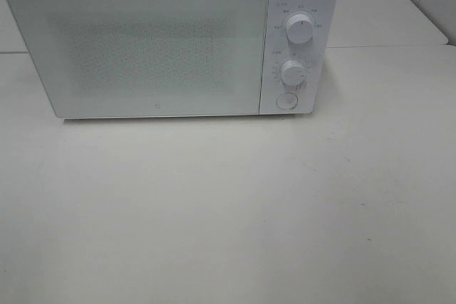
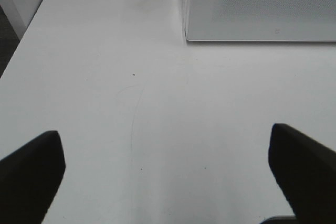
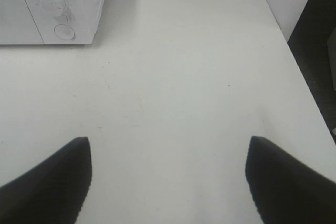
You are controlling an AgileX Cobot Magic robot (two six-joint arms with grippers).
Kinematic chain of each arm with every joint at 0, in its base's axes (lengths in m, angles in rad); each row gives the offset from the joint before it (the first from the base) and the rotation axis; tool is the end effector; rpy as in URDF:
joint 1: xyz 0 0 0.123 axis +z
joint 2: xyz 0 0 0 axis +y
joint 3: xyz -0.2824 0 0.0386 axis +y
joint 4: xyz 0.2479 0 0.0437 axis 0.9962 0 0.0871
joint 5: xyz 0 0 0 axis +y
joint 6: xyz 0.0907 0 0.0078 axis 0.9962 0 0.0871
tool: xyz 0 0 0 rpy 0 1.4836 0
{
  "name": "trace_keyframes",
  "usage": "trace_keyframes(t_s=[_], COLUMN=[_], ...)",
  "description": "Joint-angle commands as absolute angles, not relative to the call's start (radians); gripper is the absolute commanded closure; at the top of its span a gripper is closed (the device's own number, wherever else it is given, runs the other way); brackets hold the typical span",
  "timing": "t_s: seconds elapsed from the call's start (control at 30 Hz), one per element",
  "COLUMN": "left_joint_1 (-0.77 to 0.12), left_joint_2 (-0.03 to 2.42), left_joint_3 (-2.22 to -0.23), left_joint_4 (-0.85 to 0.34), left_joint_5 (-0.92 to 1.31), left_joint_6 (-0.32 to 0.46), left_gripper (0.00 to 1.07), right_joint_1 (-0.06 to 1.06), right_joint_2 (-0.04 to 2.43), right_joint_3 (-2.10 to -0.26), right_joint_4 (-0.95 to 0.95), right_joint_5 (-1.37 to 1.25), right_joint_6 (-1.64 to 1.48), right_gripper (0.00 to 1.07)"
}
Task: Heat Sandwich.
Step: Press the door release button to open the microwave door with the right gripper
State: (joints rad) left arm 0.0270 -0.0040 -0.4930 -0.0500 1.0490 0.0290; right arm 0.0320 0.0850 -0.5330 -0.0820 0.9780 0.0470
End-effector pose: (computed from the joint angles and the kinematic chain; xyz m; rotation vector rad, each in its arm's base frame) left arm -0.0041 -0.0041 0.2762 0.0039 2.0347 -0.0246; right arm 0.0087 -0.0059 0.2933 0.0123 2.0112 -0.0473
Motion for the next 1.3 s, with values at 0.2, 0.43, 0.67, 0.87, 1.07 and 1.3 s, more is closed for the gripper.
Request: trace_keyframes(t_s=[0.2,0.43,0.67,0.87,1.07,1.3], left_joint_1=[0.022,0.022,0.022,0.022,0.022,0.022], left_joint_2=[-0.022,-0.022,-0.022,-0.022,-0.022,-0.022], left_joint_3=[-0.492,-0.492,-0.492,-0.492,-0.492,-0.492], left_joint_4=[-0.058,-0.058,-0.058,-0.058,-0.058,-0.058], left_joint_5=[1.036,1.036,1.036,1.036,1.036,1.036], left_joint_6=[0.029,0.029,0.029,0.029,0.029,0.029], left_gripper=[0.09,0.09,0.09,0.09,0.09,0.09], right_joint_1=[0.023,0.023,0.023,0.023,0.023,0.026], right_joint_2=[0.227,0.375,0.541,0.650,0.812,0.962], right_joint_3=[-0.538,-0.538,-0.538,-0.538,-0.538,-0.533], right_joint_4=[-0.084,-0.084,-0.084,-0.084,-0.083,-0.083], right_joint_5=[0.779,0.639,0.519,0.398,0.221,0.034], right_joint_6=[0.031,0.031,0.035,0.053,0.063,0.102], right_gripper=[0.30,0.31,0.31,0.31,0.31,0.31])
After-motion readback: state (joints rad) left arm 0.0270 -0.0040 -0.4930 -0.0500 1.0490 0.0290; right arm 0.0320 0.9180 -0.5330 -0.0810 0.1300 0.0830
